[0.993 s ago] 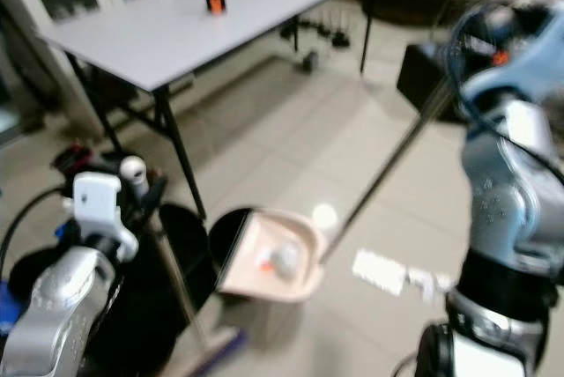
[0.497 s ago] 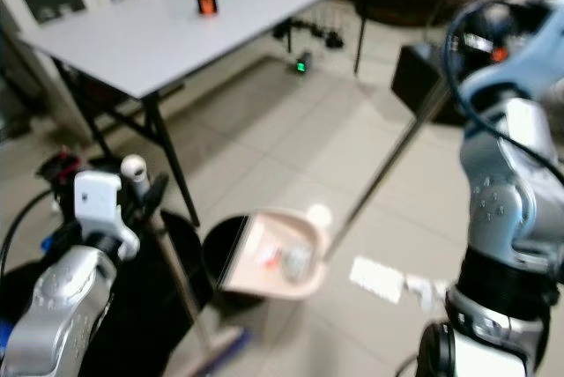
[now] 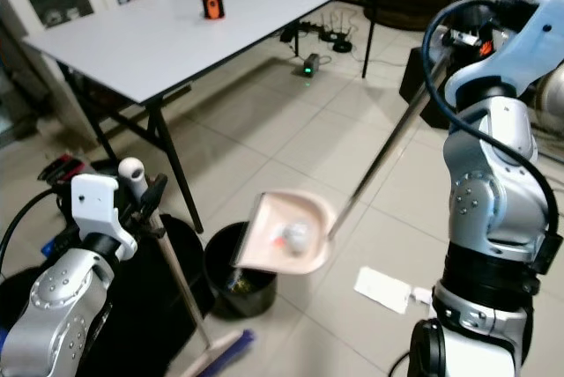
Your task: Sweep floor
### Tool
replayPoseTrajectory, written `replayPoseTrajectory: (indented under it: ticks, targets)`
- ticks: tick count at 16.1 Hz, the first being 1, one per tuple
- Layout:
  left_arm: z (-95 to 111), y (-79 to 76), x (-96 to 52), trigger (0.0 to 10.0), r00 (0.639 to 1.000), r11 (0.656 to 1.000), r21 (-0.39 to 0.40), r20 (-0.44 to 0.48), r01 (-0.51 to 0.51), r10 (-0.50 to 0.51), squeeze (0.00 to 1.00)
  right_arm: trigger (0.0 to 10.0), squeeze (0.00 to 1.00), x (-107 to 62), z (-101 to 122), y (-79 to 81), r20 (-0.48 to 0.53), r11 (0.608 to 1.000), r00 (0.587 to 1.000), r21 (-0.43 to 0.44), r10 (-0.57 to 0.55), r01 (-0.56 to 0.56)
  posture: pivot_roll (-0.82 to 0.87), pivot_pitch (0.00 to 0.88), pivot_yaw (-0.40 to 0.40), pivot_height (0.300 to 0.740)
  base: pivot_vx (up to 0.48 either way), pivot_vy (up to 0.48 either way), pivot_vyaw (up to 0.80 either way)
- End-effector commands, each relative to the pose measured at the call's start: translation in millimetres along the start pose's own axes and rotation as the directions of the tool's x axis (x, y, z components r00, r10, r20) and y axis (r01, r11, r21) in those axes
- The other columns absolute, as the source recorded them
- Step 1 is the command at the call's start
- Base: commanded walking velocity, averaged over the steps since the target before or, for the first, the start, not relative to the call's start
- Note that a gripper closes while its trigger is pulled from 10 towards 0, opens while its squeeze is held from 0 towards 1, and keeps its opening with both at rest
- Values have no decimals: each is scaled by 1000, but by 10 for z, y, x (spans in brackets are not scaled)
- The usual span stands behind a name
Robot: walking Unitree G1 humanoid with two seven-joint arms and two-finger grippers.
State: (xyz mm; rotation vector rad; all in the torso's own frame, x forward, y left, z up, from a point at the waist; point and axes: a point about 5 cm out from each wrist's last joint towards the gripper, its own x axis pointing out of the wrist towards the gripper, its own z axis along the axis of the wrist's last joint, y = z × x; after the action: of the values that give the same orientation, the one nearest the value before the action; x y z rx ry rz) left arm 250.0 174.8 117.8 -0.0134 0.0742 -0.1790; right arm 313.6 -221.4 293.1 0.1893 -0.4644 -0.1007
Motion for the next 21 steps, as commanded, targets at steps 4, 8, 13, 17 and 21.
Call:
replayPoseTrajectory:
  ticks: [4, 8, 13, 17, 21]
  targets:
    - [28, 65, -25, 10000, 1000, 999, 39, 5, -23, 22, 0, 10000, 0, 95, -17, 278, 90, 996, 992, -8, 92, -92, 57, 0, 25, 740, 0, 0, 0]
    - [25, 38, -34, 10000, 1000, 999, 46, 1, -12, 12, 0, 10000, 0, 197, -155, 562, 166, 983, 969, -56, 181, -174, 65, 0, 32, 740, 0, 0, 0]
    - [29, 39, -57, 10000, 1000, 999, 52, -1, -12, 12, 0, 10000, 0, 71, -421, 1026, 194, 910, 890, -137, 413, -392, 84, 0, 32, 740, 0, 0, 0]
    - [21, 66, -79, 10000, 1000, 998, 57, -9, -15, 16, 0, 10000, 0, -71, -542, 1314, 225, 818, 791, -255, 569, -516, 91, 2, 34, 740, 0, 0, 0]
    - [50, 50, -71, 10000, 1000, 998, 60, 0, -14, 14, 0, 10000, 0, -290, -664, 1576, 245, 738, 700, -309, 671, -600, 96, 6, 34, 740, 0, 0, 0]
